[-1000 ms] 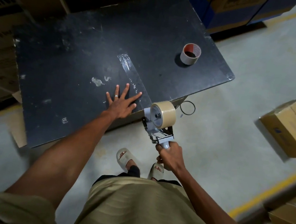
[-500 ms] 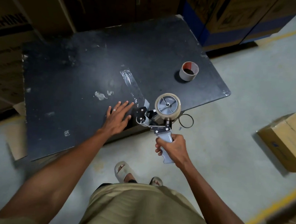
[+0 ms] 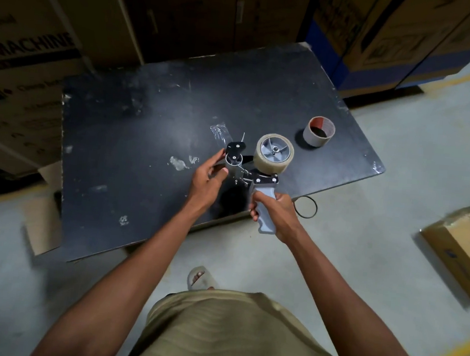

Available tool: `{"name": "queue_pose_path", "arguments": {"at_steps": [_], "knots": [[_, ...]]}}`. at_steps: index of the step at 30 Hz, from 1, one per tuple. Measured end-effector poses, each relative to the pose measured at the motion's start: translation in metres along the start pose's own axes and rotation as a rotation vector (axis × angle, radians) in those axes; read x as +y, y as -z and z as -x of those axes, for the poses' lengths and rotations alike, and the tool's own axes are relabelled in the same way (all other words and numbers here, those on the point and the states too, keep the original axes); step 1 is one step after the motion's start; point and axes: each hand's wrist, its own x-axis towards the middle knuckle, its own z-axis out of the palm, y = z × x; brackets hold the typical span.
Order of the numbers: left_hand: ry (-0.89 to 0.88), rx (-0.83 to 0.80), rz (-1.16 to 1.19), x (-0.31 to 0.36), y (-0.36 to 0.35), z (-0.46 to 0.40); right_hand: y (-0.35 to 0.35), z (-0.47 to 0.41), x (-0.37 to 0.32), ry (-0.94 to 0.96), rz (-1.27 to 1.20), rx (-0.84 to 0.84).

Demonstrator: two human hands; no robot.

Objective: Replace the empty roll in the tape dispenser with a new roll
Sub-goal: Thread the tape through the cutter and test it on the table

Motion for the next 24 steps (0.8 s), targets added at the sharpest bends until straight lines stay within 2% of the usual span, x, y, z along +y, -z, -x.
{"name": "queue_pose_path", "arguments": {"at_steps": [4,16,24], "knots": [[-0.078,0.052,-0.12,0.005,0.01,-0.01,-0.009,-0.011,-0.006,-0.005,-0.009,-0.011],[-0.116,0.168,-0.083,0.023,0.039,-0.045,-0.02,-0.035,-0.031,-0.033,-0.086,-0.069],[-0.124,0.062,-0.082,0.036,0.035,-0.085,0.0,-0.07,-0.048,-0.03,-0.064,-0.127]]}}
